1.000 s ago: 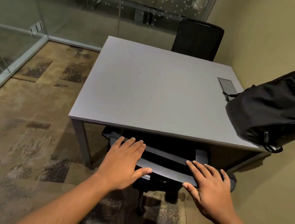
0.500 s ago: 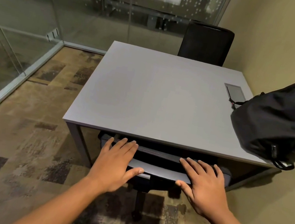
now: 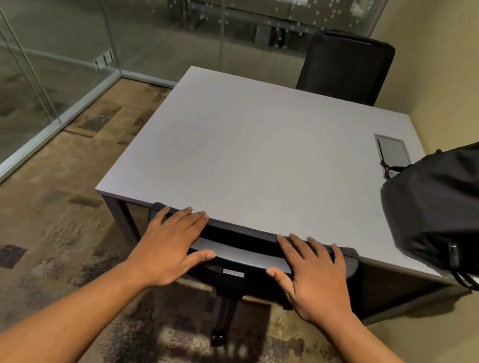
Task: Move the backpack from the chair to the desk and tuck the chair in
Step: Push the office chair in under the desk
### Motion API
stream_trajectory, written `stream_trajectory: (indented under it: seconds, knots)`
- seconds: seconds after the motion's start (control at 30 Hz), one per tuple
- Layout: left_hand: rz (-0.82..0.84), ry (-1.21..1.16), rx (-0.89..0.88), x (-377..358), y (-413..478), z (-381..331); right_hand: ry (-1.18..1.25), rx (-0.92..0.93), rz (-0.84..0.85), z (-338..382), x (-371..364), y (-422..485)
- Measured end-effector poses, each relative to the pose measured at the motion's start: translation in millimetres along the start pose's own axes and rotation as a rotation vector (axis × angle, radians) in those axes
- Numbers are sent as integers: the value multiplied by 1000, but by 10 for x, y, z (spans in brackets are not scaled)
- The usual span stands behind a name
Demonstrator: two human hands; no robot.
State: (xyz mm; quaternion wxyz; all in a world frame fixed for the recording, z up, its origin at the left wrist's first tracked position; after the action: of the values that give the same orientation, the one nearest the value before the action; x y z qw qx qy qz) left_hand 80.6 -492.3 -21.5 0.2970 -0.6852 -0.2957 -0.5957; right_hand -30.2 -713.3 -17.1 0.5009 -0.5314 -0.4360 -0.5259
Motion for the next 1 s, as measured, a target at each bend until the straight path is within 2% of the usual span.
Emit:
stream_trajectory:
  seconds: [0.37,1.0]
  knots:
    - [19,-16,-40,44,286,302,39,-11,-45,122,23,295]
    - [-36,-18,-47,14,333,255,-20,-55,-37,38,68,355]
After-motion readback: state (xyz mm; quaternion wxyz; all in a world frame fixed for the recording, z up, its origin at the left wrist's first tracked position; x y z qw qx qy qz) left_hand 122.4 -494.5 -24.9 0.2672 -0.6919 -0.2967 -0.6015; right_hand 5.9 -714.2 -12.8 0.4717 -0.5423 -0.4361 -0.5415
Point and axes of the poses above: each hand's wrist, its own y-axis towards the middle knuckle, its own x-axis out of the back of the hand, z = x × y, the point moved 10 cm from there along y, towards the middle knuckle, and after that the axes turned 2 degrees about x, right-handed, at the moved point
